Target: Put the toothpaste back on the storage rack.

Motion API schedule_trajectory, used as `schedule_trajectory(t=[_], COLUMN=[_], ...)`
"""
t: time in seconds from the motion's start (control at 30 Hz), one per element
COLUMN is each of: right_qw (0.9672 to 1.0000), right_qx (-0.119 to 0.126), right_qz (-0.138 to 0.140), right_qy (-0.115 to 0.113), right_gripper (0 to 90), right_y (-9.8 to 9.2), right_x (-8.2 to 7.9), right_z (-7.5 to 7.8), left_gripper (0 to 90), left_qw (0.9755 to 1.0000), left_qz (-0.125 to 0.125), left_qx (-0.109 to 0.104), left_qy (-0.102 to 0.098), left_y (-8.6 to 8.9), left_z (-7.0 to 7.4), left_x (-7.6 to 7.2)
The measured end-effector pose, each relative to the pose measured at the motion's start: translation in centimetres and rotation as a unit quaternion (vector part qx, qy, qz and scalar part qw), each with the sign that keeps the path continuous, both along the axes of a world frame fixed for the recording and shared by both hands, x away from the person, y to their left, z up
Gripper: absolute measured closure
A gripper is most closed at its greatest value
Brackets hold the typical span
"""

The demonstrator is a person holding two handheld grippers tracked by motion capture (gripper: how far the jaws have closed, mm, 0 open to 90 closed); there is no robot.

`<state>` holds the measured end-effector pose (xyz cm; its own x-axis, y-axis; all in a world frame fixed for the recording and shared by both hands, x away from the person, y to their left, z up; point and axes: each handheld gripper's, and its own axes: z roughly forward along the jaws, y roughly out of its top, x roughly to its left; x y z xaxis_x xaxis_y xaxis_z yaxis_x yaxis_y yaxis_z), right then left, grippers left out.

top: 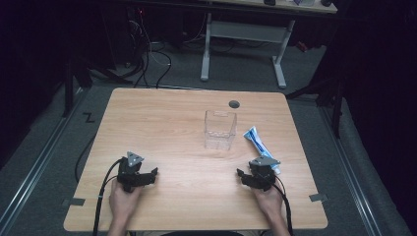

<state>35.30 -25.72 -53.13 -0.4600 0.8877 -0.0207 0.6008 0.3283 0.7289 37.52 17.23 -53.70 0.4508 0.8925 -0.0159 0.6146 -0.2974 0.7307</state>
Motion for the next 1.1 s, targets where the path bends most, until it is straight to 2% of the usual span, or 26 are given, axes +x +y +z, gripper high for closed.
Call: schedule_trajectory(t=[1.0,1.1], right_qw=[0.9999,0.9999], right_qx=[0.0,0.0], right_qz=[-0.012,-0.014], right_qy=[0.001,0.002], right_gripper=[38.5,41.0], right_y=[0.12,0.18], right_x=[-0.14,-0.18], right_z=[0.0,0.05], left_gripper=[18.3,18.2], left_qw=[1.0,1.0], left_qz=[0.0,0.0], left_qx=[-0.001,-0.001], left_qy=[0.001,0.001], left_y=[0.01,0.01], left_z=[0.01,0.01], left_x=[0.01,0.01])
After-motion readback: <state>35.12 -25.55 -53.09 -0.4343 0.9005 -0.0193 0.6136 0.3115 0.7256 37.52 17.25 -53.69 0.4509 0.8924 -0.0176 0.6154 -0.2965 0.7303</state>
